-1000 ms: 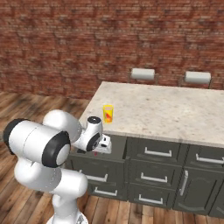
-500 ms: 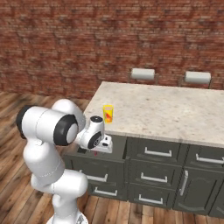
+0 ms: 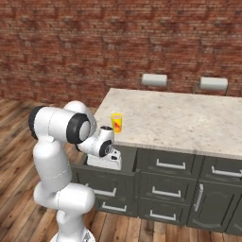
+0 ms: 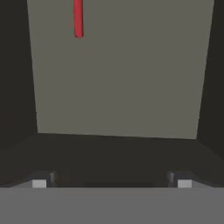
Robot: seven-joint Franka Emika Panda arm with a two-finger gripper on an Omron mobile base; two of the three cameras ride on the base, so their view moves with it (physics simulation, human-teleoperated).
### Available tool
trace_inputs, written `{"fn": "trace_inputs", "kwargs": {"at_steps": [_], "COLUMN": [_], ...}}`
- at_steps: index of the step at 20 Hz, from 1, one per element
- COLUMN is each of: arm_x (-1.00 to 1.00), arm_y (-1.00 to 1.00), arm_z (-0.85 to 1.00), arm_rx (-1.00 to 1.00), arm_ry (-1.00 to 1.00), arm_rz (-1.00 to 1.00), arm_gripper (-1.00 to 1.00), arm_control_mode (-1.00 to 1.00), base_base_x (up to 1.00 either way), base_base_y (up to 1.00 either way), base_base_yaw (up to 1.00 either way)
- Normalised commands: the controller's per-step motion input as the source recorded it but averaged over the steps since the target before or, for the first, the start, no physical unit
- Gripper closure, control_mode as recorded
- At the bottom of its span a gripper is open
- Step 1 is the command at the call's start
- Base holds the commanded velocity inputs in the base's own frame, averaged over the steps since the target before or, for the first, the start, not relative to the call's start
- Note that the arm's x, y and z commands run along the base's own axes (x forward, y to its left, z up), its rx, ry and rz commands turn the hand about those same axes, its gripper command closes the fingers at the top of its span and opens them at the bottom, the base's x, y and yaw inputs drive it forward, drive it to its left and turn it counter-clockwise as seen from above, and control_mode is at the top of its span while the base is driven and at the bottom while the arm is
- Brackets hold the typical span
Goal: Pick up the straw from the right drawer and put it inside the smoothie cup.
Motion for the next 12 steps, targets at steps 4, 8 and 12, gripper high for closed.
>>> {"fn": "trace_inputs", "kwargs": {"at_steps": [4,8,12], "arm_x": [-0.81,-1.00,-1.00], "arm_y": [-0.03,-0.12,-0.11], "arm_z": [-0.18,-0.17,-0.13], "arm_rx": [0.00,0.00,0.00], "arm_ry": [0.27,0.13,0.01], "arm_rz": [0.07,0.12,0.14], "arm_gripper": [-1.00,-1.00,-1.00], "arm_control_mode": [-1.00,-1.00,-1.00], "base_base_x": [0.00,0.00,0.00], "base_base_y": [0.00,0.00,0.00], "base_base_yaw": [0.00,0.00,0.00]}}
